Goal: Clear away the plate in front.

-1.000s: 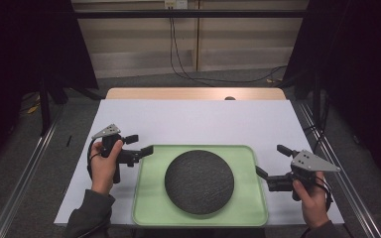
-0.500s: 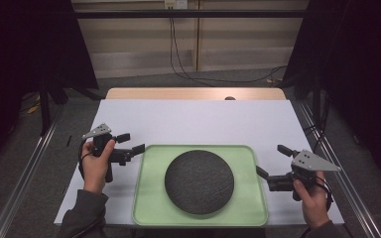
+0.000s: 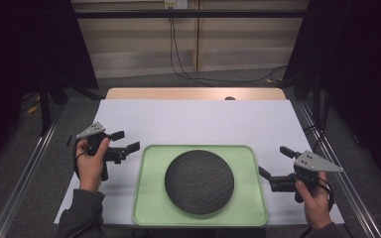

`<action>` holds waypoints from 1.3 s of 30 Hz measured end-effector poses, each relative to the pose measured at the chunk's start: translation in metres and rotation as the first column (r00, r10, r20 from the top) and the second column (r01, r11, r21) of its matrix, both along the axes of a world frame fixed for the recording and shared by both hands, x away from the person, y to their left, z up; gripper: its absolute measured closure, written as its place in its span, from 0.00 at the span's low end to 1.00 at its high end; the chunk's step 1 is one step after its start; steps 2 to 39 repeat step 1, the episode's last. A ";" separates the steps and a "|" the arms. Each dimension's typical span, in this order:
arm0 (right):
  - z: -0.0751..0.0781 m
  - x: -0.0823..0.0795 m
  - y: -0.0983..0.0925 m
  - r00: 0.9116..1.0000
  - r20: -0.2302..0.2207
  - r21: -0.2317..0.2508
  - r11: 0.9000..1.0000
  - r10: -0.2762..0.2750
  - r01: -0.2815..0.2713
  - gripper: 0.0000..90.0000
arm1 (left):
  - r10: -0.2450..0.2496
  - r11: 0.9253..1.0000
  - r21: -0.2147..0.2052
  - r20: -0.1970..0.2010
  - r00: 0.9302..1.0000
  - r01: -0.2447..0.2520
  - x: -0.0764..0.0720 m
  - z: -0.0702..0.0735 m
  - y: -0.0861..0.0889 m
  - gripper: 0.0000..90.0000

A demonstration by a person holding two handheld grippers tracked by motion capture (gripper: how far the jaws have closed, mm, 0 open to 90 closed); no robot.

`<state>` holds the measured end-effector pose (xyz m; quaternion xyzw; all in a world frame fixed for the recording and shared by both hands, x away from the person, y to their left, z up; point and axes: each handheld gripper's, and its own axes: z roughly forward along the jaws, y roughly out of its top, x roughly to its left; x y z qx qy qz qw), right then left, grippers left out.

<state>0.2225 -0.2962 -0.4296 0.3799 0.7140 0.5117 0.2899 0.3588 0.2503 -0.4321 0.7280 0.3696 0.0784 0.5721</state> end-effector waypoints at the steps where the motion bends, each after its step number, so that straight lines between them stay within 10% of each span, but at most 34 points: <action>1: -0.001 0.000 0.000 1.000 -0.004 0.000 1.000 -0.007 0.007 0.00 | -0.001 1.000 0.001 0.003 1.000 0.001 0.000 0.001 0.000 0.05; 39: -0.001 0.000 0.000 1.000 -0.004 0.000 1.000 -0.007 0.007 0.00 | -0.001 1.000 0.001 0.003 1.000 0.001 0.000 0.001 0.000 0.05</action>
